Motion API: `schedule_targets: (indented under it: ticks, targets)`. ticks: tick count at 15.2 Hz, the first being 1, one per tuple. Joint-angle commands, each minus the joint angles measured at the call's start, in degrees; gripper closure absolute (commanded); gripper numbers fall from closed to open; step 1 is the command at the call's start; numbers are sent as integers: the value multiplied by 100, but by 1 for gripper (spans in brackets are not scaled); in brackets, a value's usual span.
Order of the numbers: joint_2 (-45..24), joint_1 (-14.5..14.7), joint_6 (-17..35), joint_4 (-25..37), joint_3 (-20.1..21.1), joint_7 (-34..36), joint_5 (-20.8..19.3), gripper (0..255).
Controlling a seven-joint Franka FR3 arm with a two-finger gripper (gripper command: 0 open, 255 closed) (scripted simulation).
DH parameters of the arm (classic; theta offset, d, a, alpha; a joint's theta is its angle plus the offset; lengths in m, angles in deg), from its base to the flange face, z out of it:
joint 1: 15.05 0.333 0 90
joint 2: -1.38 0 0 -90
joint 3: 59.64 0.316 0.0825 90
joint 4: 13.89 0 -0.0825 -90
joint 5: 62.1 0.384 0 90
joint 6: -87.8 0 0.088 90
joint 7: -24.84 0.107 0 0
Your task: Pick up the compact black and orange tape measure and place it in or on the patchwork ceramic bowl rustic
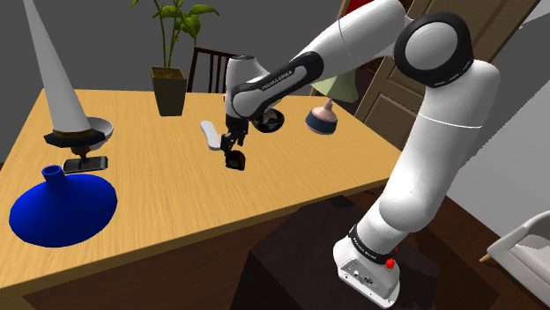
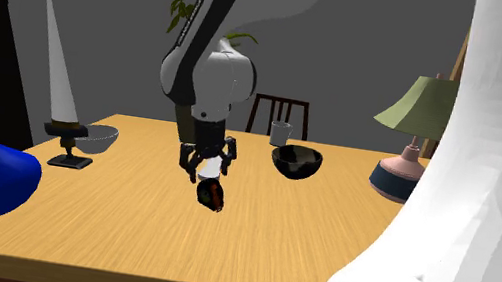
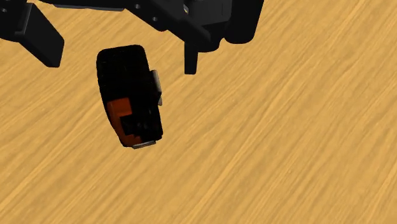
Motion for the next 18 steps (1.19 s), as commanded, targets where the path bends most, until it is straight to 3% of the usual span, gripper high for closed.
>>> schedule_targets:
  ticks: [1,8,16,17,18]
  targets:
    - [229,-221,-173,-182,83,-685,406,0]
    - [-172,-179,362,-330,21,-575,246,0]
    - [-171,-179,361,-330,21,-575,247,0]
    - [-171,-179,361,-330,21,-575,247,255]
    - [-171,-179,361,-330,21,-575,247,255]
